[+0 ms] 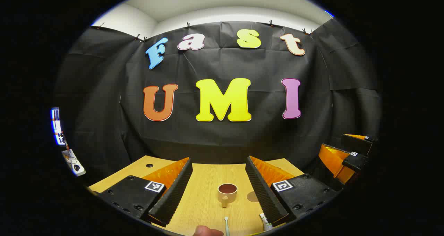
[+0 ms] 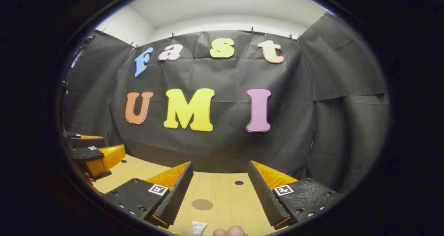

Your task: Put the toothbrush and toothpaste on the desktop into the cup, then pick up the cup and place it on the coaster on the desktop.

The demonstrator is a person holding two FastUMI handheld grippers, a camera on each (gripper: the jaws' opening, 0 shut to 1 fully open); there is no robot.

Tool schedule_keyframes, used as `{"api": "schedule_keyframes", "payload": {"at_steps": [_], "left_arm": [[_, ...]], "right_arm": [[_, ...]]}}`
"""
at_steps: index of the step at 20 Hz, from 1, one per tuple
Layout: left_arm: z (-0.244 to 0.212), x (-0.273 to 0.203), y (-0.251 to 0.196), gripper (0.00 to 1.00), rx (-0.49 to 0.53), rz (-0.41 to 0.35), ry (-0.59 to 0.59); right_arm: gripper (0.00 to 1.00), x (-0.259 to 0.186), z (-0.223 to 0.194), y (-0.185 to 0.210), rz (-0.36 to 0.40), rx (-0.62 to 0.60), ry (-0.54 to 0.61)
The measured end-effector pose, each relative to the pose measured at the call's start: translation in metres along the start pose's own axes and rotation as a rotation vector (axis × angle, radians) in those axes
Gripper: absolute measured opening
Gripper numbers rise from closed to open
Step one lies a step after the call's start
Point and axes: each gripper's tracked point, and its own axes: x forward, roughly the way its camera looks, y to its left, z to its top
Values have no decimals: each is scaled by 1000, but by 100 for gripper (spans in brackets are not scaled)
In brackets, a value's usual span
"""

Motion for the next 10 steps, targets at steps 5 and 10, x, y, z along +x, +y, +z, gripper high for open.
{"api": "schedule_keyframes", "payload": {"at_steps": [5,10], "left_arm": [[4,0,-5,97,4,-9,-12],[7,-3,-6,97,9,-7,-26]], "right_arm": [[95,-3,1,-4,-8,6,-2],[95,-5,5,-6,-8,8,-7]]}}
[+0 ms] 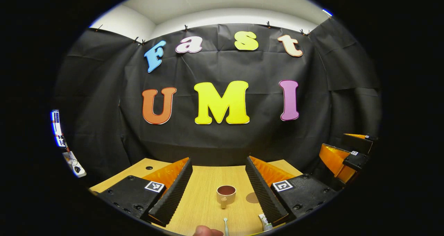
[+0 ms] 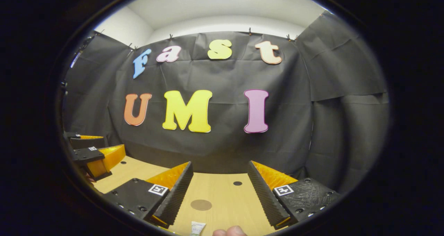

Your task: Put the toothbrush and toothpaste on the desktop into the cup, then pick up the cup and place it on the coaster on the desktop.

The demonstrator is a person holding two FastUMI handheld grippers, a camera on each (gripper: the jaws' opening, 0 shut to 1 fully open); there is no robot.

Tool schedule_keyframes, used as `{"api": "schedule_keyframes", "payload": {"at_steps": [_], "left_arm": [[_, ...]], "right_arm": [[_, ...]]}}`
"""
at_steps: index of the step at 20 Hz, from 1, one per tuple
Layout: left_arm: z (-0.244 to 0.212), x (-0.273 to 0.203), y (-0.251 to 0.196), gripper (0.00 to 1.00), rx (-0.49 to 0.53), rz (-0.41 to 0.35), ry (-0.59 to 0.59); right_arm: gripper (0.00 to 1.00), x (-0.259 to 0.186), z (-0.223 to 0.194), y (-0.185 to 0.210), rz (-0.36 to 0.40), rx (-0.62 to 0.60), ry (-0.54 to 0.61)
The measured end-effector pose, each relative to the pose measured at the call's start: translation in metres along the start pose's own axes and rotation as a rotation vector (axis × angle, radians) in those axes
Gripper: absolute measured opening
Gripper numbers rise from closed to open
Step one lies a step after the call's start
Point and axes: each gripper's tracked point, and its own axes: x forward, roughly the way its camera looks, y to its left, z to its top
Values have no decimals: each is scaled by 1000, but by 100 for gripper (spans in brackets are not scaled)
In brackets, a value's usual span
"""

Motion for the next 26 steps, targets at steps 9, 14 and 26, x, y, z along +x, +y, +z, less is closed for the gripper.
{"api": "schedule_keyframes", "payload": {"at_steps": [9,14,26], "left_arm": [[-1,-1,1,97,0,8,7],[-3,1,2,97,-1,7,13],[-15,0,2,97,-12,3,49]], "right_arm": [[95,2,-2,1,8,0,7],[95,6,-5,1,7,1,14],[95,6,-8,2,18,2,25]]}}
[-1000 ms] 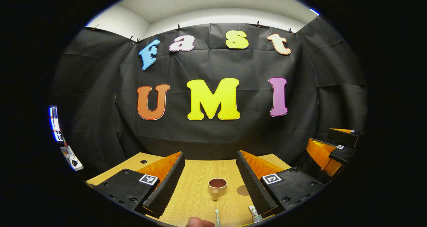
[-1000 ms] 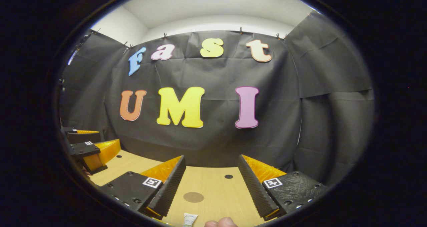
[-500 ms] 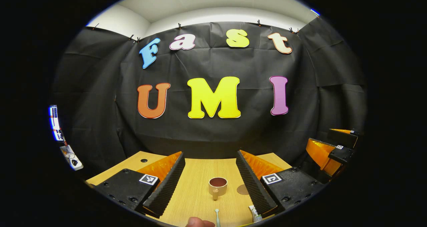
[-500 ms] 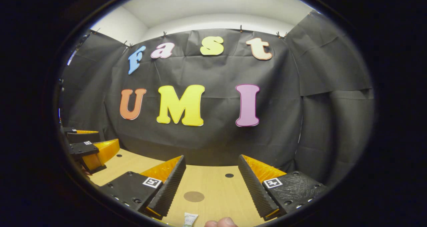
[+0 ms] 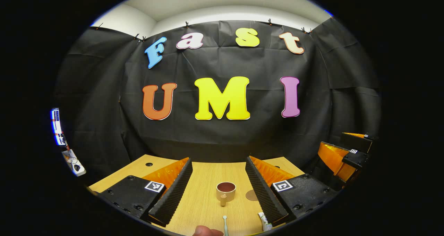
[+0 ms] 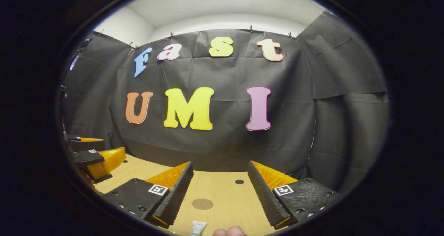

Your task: Put the toothbrush and toothpaste on the desktop into the cup, then pick up the cup and place it on the coaster on the desktop.

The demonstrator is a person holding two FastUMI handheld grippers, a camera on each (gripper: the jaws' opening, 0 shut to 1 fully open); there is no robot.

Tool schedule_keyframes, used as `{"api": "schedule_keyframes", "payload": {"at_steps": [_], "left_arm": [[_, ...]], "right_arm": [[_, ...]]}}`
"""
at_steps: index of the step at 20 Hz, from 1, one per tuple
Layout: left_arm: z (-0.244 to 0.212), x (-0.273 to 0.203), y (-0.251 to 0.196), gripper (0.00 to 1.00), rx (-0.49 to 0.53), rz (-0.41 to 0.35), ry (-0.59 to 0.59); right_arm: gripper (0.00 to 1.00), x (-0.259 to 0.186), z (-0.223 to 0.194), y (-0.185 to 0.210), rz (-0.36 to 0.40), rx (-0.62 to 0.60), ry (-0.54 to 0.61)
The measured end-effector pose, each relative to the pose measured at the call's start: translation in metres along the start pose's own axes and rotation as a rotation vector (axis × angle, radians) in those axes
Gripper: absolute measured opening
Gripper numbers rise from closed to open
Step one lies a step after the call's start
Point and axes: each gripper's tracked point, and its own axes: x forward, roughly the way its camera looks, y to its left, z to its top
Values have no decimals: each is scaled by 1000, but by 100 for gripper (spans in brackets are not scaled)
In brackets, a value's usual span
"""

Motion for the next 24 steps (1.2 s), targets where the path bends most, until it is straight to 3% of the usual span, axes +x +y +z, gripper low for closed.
{"api": "schedule_keyframes", "payload": {"at_steps": [5,12,16,24], "left_arm": [[-45,0,-4,97,0,-26,152],[-167,-36,-8,98,-34,-87,599],[-221,-54,-13,99,-71,-110,796],[-289,-56,-20,98,-109,-118,995]], "right_arm": [[97,5,-34,6,35,7,117],[95,-2,-121,10,77,-25,352],[95,-7,-172,14,97,-38,508],[95,-25,-256,22,100,-54,780]]}}
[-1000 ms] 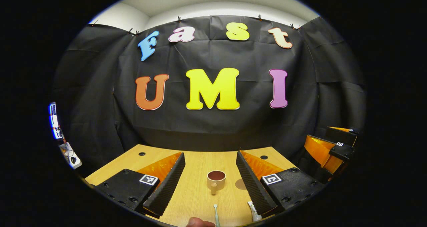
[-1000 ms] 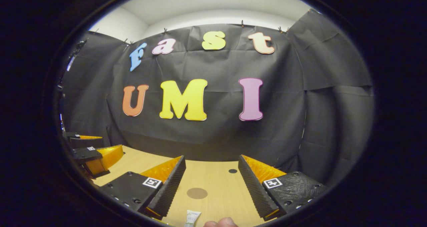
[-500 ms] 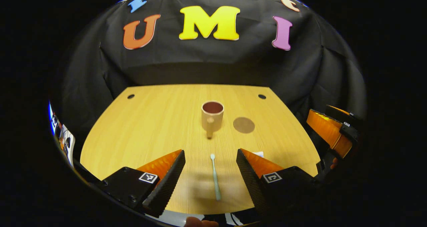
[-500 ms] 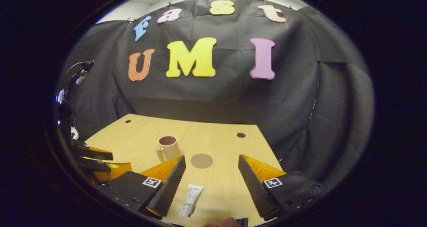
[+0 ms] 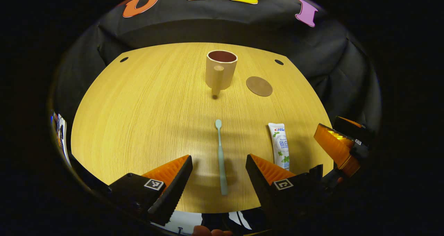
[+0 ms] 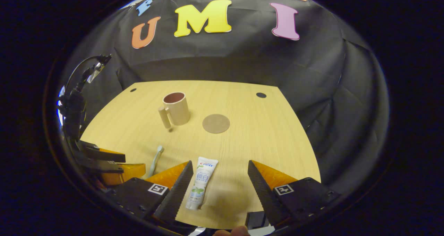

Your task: Put the toothbrush and toothpaste on the desktop into the cup, then pick up the cup and place it on the coaster on the desktop.

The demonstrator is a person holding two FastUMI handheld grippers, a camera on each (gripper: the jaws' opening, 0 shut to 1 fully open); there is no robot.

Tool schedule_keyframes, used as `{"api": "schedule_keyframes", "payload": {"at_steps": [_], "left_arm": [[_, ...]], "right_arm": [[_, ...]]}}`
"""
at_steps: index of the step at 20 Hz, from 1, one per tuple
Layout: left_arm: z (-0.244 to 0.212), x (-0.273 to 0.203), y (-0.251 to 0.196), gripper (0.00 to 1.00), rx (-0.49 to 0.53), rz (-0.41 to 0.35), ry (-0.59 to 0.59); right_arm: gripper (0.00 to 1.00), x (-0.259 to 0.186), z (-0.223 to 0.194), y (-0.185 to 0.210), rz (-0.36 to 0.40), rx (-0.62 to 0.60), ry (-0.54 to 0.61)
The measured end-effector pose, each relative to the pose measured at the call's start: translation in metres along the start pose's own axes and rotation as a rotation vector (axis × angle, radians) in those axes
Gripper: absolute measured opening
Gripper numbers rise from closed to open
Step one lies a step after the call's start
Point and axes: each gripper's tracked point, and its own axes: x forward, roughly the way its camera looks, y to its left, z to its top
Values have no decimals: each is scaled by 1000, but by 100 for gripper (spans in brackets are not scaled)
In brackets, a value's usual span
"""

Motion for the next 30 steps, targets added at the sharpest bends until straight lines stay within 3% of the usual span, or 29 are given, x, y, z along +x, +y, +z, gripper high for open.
{"api": "schedule_keyframes", "payload": {"at_steps": [8,11,12,13,17,18,21,26,29,30], "left_arm": [[1,32,2,98,-23,19,62],[-1,38,2,84,-38,23,68],[-2,40,1,87,-40,25,68],[-3,41,0,77,-42,27,69],[-4,47,-3,73,-46,35,71],[-6,49,-4,66,-46,36,79],[-12,54,-3,57,-45,35,92],[-7,56,8,49,-12,68,82],[-10,57,11,15,-28,86,85],[-10,56,9,14,-29,79,86]], "right_arm": [[98,25,-29,-6,-39,19,123],[95,29,-30,-3,-41,16,127],[98,30,-30,-3,-43,13,128],[98,30,-32,-2,-43,11,131],[98,31,-36,-2,-47,14,138],[95,31,-37,-2,-50,11,137],[95,31,-37,-2,-50,2,139],[95,35,-42,8,-28,5,159],[95,42,-48,17,-12,-2,184],[95,44,-50,19,-9,0,195]]}}
